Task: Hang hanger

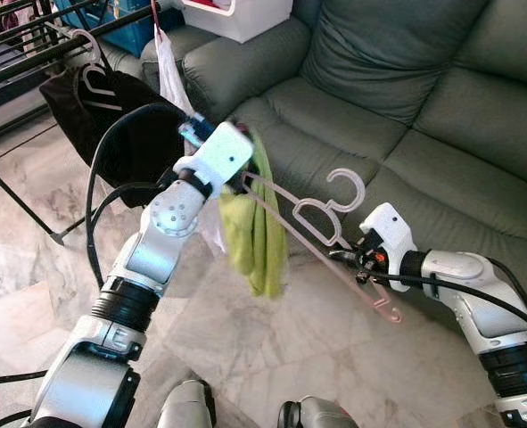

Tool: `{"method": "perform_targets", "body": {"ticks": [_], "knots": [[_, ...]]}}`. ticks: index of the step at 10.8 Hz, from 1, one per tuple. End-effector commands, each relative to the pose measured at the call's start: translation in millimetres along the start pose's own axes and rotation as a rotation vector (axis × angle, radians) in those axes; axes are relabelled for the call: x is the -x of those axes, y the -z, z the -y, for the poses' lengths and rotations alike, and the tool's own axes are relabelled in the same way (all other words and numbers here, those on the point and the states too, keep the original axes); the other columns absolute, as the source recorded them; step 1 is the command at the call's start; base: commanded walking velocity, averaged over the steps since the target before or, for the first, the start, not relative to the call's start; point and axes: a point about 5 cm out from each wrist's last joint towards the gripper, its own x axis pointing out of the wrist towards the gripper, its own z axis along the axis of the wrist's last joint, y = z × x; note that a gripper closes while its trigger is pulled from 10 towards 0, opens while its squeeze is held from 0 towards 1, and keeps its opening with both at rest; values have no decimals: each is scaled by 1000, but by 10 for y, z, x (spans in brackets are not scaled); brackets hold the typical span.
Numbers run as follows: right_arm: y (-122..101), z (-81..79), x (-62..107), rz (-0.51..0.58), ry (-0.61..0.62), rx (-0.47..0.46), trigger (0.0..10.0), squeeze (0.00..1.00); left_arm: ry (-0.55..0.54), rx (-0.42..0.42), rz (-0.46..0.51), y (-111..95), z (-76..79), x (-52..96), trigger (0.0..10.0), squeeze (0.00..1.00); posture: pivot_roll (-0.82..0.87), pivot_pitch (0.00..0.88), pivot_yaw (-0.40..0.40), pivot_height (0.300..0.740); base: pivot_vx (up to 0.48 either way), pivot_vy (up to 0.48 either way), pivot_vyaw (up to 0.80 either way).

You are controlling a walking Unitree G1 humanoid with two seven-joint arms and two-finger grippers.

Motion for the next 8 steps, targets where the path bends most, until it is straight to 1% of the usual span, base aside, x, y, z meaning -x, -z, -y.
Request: {"method": "perform_targets", "body": {"ticks": [1, 4, 5, 6, 7, 8], "knots": [[-86, -7, 9, 26, -6, 27, 10000, 0, -32, -18, -7, -7, -86, -20, 10000, 0, -68, 98, -27, 740, 0, 0, 0], [-16, -103, -43, -7, -64, -2, 10000, 0, -58, 16, -2, -68, -124, -45, 10000, 0, -68, 97, -31, 740, 0, 0, 0], [51, -137, -70, -31, -77, -39, 10000, 12, -67, 55, 5, -112, -135, -68, 10000, 0, -68, 96, -32, 740, 0, 0, 0], [68, -147, -77, -35, -81, -49, 10000, 20, -65, 61, 5, -125, -134, -73, 10000, 0, -68, 96, -33, 740, 0, 0, 0], [111, -146, -113, -40, -66, -99, 10000, 31, -34, 73, 3, -169, -106, -76, 10000, 0, -66, 96, -34, 740, 0, 0, 0], [169, -128, -107, -62, -46, -135, 10000, 27, -27, 72, -6, -157, -100, -69, 10000, 0, -66, 97, -35, 740, 0, 0, 0]]}}
